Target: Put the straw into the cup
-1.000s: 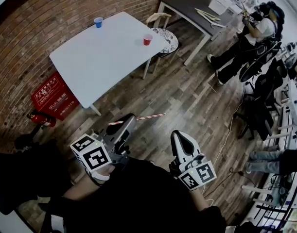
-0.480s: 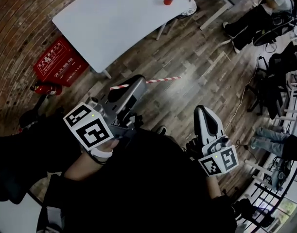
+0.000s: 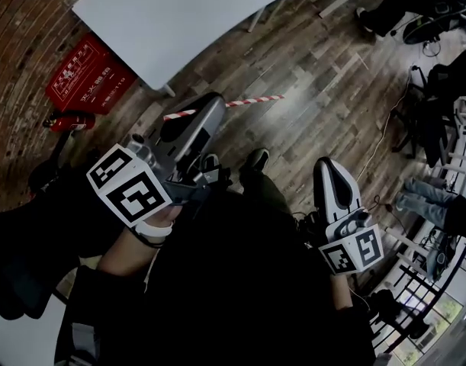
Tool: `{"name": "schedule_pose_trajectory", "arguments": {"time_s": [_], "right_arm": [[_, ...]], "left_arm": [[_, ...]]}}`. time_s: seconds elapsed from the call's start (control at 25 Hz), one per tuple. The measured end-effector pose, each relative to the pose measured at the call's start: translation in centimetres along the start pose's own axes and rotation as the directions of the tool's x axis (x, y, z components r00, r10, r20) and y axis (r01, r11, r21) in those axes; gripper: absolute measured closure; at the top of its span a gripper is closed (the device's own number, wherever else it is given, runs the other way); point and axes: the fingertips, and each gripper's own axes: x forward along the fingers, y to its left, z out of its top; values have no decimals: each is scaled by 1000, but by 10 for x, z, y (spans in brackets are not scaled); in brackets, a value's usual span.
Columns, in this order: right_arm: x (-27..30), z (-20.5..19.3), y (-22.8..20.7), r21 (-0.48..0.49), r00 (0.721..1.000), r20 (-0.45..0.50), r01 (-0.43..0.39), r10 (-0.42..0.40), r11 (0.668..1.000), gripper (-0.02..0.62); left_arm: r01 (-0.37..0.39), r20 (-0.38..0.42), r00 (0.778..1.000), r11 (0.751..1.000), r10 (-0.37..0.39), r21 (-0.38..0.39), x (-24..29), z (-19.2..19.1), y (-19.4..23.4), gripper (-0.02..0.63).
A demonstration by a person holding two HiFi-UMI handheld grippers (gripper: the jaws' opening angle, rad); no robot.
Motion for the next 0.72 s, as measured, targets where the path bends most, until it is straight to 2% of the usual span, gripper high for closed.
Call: {"name": "schedule_pose_trajectory", "arguments": {"time_s": [0.28, 0.52, 0.72], "right_arm": [[8, -1, -28, 49, 1000, 10, -12, 11, 999, 572], [34, 20, -58, 52, 997, 24, -79, 78, 995, 572], [45, 51, -121, 69, 994, 45, -103, 100, 992, 572]], "left_arm": [[-20, -28, 999, 1000, 20, 6, 25, -12, 1, 569], [-58, -6, 998, 997, 58, 42, 57, -3, 0, 569], [-90, -5, 996, 995, 90, 50, 119, -11, -7, 569]]}}
